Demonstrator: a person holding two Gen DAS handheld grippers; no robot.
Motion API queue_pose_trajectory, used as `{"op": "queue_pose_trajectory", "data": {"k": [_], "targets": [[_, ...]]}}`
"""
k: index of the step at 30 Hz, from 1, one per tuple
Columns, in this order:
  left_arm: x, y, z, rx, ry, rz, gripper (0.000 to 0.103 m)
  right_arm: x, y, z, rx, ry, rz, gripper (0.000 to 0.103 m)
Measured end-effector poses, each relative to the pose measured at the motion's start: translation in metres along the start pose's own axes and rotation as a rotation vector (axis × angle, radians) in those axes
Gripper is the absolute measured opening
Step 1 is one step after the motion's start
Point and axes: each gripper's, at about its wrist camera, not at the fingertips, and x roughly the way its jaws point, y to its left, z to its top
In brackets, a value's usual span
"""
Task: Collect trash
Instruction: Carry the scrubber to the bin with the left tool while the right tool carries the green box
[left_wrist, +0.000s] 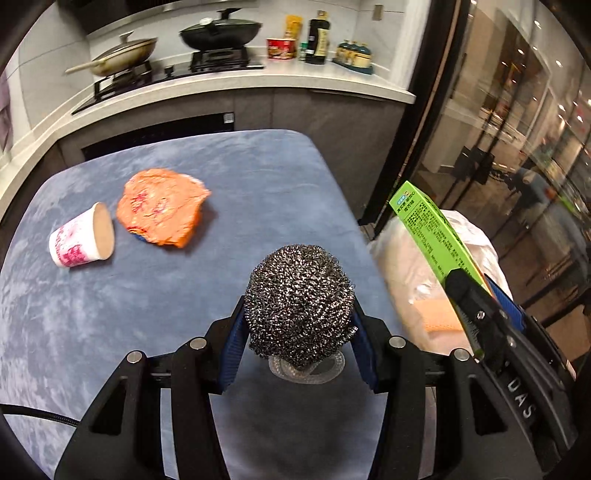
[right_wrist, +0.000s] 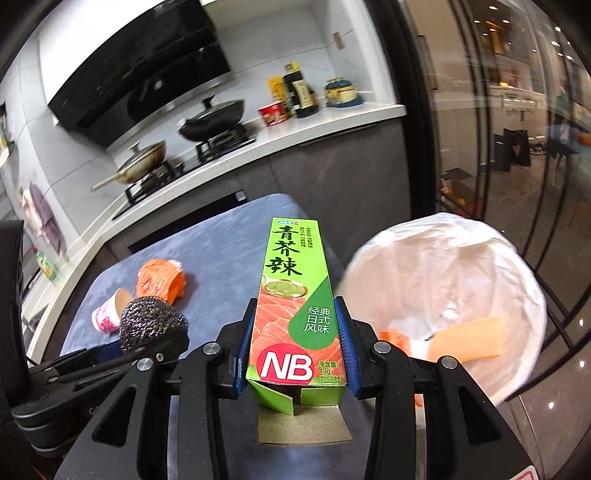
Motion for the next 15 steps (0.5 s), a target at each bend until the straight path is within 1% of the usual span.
{"op": "queue_pose_trajectory", "data": {"k": [9, 15], "targets": [[0.006, -0.057, -0.008, 0.092, 0.011, -0.036, 0.049, -0.023, -0.067, 0.0, 0.09, -0.028, -0.07, 0.038], [0.012, -0.089, -0.011, 0.147, 0.021, -0.053, 0.049, -0.027, -0.103, -0.005, 0.152, -0.031, -0.114, 0.038]]}}
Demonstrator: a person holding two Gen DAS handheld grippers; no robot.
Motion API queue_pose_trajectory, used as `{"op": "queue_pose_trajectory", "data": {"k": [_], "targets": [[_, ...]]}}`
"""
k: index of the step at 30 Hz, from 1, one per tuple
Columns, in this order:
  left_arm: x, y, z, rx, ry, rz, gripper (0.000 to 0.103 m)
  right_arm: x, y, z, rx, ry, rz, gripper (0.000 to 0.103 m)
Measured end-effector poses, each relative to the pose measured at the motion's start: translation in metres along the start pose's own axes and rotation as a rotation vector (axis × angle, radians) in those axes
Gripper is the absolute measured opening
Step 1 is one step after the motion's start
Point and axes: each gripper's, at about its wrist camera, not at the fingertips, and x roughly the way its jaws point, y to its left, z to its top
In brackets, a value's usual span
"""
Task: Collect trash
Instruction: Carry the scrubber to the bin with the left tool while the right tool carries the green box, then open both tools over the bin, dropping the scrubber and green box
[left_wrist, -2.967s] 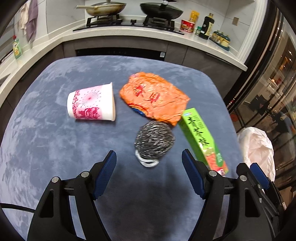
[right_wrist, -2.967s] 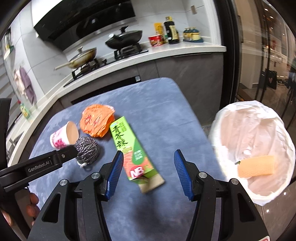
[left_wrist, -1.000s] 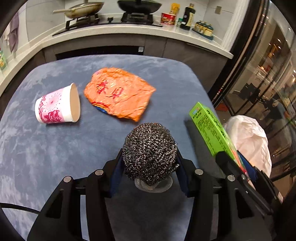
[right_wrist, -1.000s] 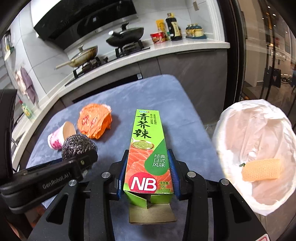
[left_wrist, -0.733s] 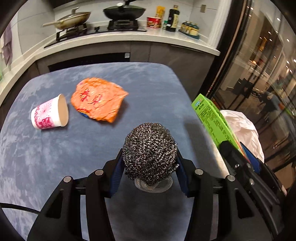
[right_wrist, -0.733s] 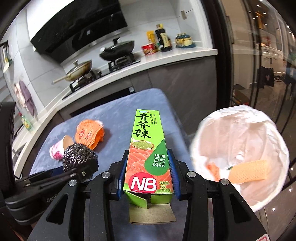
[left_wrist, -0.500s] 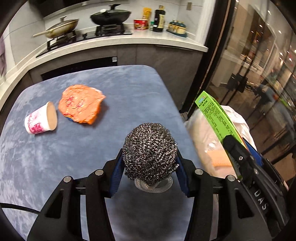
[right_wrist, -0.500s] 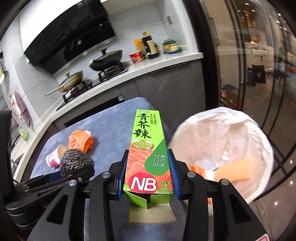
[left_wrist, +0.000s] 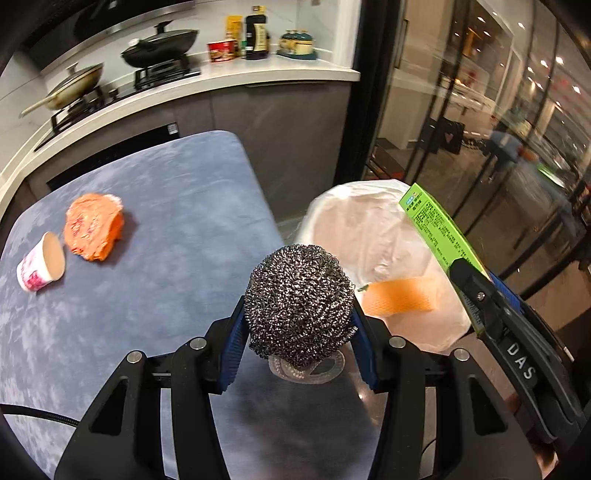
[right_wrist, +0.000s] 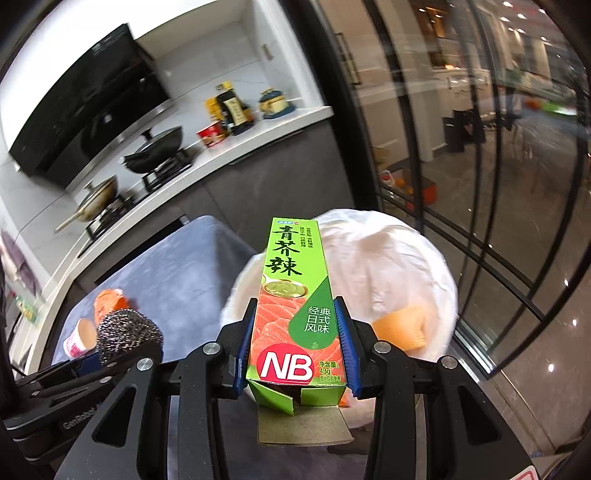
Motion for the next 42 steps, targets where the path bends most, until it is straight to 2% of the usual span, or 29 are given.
{"op": "queue_pose_trajectory", "data": {"k": [16, 32, 42], "targets": [[0.027, -0.057, 0.012, 0.095, 0.026, -0.031, 0.049, 0.007, -0.048, -0.006, 0.077, 0.022, -0.05, 0.038], [0.048, -0.069, 0.021, 0.12, 0.052, -0.026, 0.051, 0.021, -0.055, 0.001, 0.091, 0.043, -0.072, 0.039], [0.049, -0.068, 0.023, 0.115, 0.042, -0.025, 0.063, 0.02, -0.056, 0.003, 0.097, 0.032, -0.081, 0.041]]}}
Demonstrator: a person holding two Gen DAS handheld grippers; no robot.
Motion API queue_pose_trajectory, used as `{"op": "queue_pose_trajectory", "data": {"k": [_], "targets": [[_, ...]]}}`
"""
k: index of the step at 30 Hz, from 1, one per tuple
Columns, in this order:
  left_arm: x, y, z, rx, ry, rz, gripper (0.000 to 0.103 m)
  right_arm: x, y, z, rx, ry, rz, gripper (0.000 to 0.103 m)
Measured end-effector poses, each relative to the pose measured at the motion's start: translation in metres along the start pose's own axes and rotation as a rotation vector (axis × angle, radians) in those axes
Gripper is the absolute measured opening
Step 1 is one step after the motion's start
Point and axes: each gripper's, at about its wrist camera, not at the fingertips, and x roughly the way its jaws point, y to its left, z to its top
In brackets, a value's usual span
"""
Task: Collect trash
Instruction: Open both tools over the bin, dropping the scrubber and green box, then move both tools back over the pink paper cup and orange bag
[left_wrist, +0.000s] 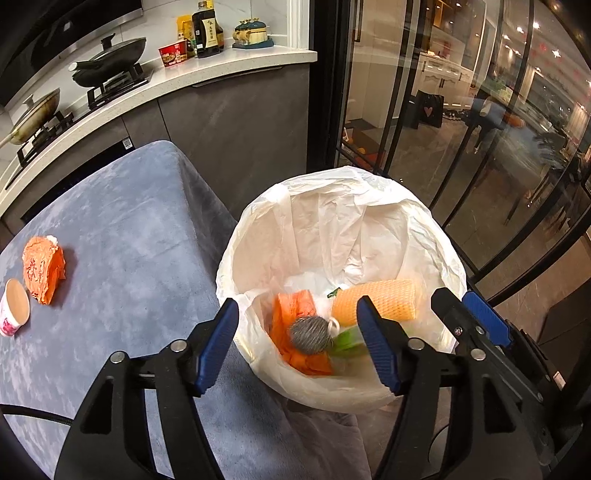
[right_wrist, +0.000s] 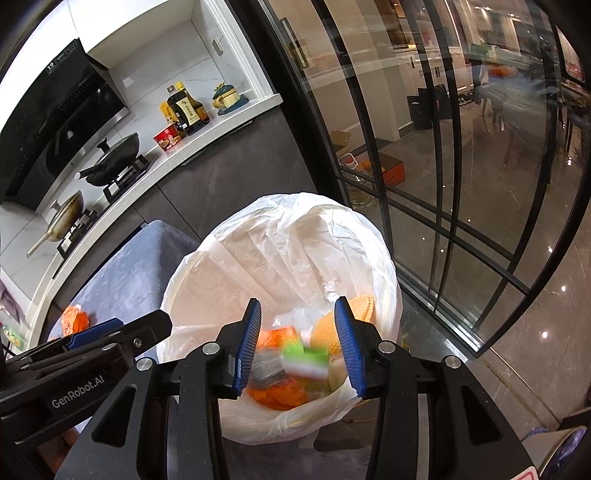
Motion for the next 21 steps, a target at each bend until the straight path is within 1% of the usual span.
{"op": "queue_pose_trajectory", "data": {"k": [12, 21], "targets": [[-0.006, 0.007, -0.001, -0.022, -0.01, -0.002, 0.064, -0.01, 0.004, 0.002, -0.006, -0.02, 0.0, 0.041], [-0.022, 0.033, -0.008, -0.075, -0.027, 0.004, 0.064, -0.019, 0.026, 0.001, -0.047, -0.027, 0.021, 0.041]]}}
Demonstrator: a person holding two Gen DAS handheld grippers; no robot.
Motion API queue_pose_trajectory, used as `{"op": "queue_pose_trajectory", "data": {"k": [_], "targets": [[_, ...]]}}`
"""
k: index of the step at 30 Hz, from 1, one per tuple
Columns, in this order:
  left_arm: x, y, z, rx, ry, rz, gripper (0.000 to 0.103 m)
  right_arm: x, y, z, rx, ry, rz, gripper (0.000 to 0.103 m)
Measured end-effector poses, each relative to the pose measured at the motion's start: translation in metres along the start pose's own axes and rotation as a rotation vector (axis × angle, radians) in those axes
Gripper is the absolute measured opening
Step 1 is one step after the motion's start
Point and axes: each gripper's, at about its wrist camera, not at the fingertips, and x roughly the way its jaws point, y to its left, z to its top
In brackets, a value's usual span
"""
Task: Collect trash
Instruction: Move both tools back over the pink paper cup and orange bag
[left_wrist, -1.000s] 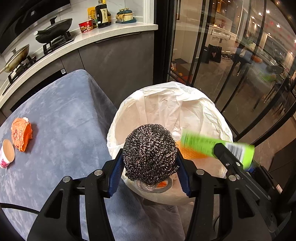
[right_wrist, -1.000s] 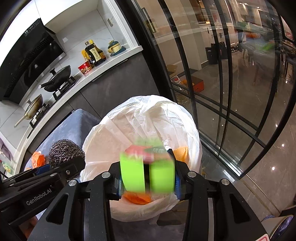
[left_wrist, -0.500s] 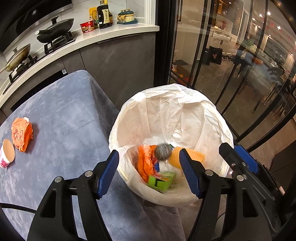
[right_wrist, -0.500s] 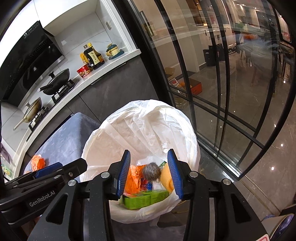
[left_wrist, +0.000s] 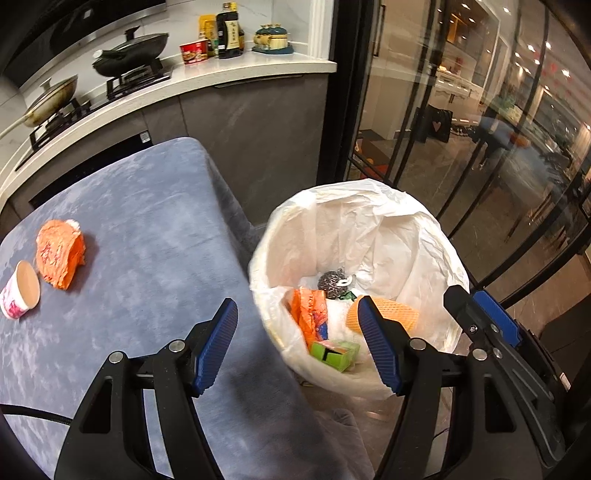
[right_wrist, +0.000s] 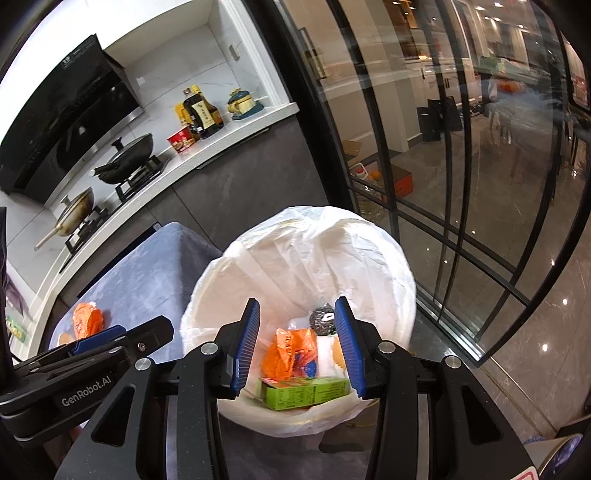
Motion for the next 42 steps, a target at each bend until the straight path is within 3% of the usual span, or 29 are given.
{"op": "queue_pose_trajectory", "data": {"k": [12, 23, 26, 33, 42], "targets": [[-0.027, 0.062, -0.012, -0.109, -0.026, 0.044, 0.065, -0.009, 0.058, -0.008, -0.095, 0.006, 0.056, 0.041], [-0.054, 0.16, -0.032, -0.268, -0.049, 0.129, 0.069, -0.003, 0.138, -0.029, -0.202, 0.038, 0.137, 0.041], [-0.062, 0.191, -0.041, -0.317, -0.053, 0.169, 0.075, 0.004, 0.165, -0.037, -0.229, 0.056, 0.167, 0.041], [-0.074, 0.268, -0.061, -0.434, -0.048, 0.258, 0.078, 0.021, 0.223, -0.056, -0.294, 0.097, 0.221, 0.041], [-0.068, 0.329, -0.067, -0.521, -0.041, 0.317, 0.08, 0.049, 0.283, -0.074, -0.36, 0.143, 0.257, 0.041]]}}
